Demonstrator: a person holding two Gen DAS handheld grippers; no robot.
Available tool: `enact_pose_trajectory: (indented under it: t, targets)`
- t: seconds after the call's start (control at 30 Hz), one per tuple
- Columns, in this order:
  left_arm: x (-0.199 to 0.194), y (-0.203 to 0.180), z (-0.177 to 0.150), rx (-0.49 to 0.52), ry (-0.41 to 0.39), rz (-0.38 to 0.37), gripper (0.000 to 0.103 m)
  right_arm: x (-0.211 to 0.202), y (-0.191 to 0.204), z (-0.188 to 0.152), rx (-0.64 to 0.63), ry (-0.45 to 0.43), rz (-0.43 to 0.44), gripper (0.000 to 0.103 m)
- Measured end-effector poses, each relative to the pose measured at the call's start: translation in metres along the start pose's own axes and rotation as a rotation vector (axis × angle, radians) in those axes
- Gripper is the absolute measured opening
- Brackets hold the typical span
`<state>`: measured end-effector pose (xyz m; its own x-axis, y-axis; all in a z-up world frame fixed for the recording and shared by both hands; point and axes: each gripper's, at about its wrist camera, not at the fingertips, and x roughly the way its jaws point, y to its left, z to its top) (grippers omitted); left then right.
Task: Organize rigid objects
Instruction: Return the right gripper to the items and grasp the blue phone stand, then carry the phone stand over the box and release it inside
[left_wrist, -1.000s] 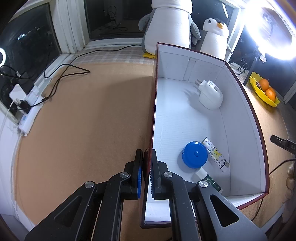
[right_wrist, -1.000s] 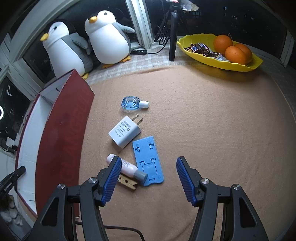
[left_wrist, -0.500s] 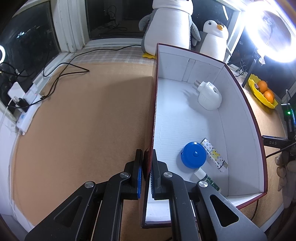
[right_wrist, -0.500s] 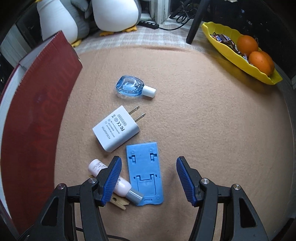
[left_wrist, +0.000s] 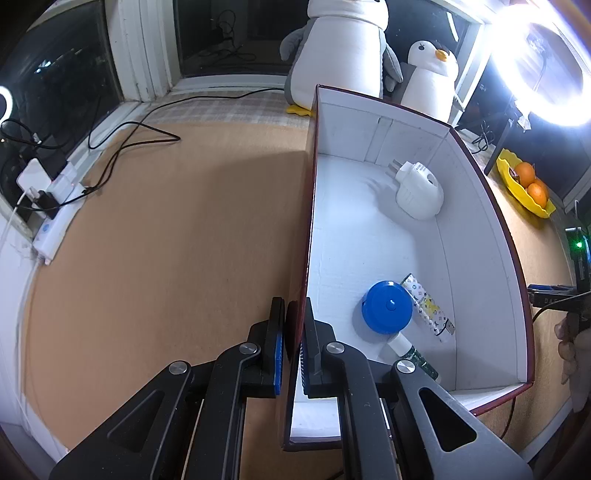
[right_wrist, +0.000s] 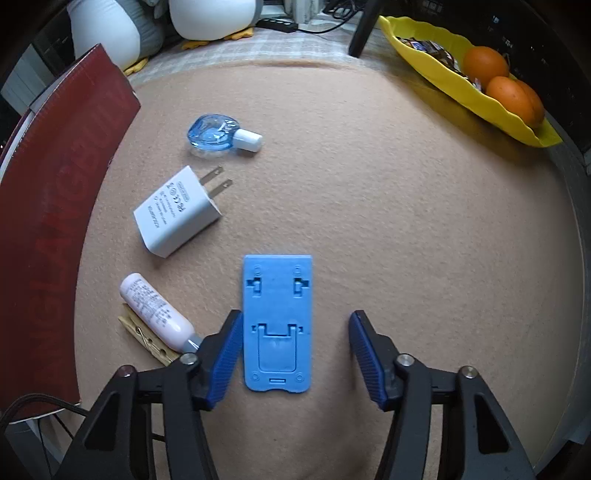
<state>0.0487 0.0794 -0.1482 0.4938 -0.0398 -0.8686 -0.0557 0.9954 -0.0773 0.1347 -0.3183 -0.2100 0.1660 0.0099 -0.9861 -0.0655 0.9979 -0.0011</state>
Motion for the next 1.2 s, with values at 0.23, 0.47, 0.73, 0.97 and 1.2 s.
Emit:
enact_pose_trajectory:
  t: [0.23, 0.47, 0.73, 0.97, 1.2]
  targets:
    - [0.000, 0.001, 0.000, -0.001, 0.000, -0.001, 0.006, -0.004, -0.001, -0.016, -0.029, -0.025, -0.009, 0.033]
    - [0.000, 0.000, 0.000, 0.000, -0.001, 0.000, 0.006, -0.021, 0.005, -0.033, -0.004, -0.083, -0.015, 0.032]
    - [0.001, 0.000, -0.001, -0.003, 0.002, 0.005, 0.006, -0.078, 0.023, -0.038, -0.021, -0.203, 0.008, 0.033]
    - [0.001, 0.002, -0.004, -0.021, -0.004, 0.007, 0.006, -0.120, 0.064, -0.021, -0.095, -0.314, 0.070, 0.032]
    - [0.002, 0.002, -0.009, -0.041, -0.008, 0.022, 0.006, -0.151, 0.117, -0.018, -0.205, -0.390, 0.175, 0.033]
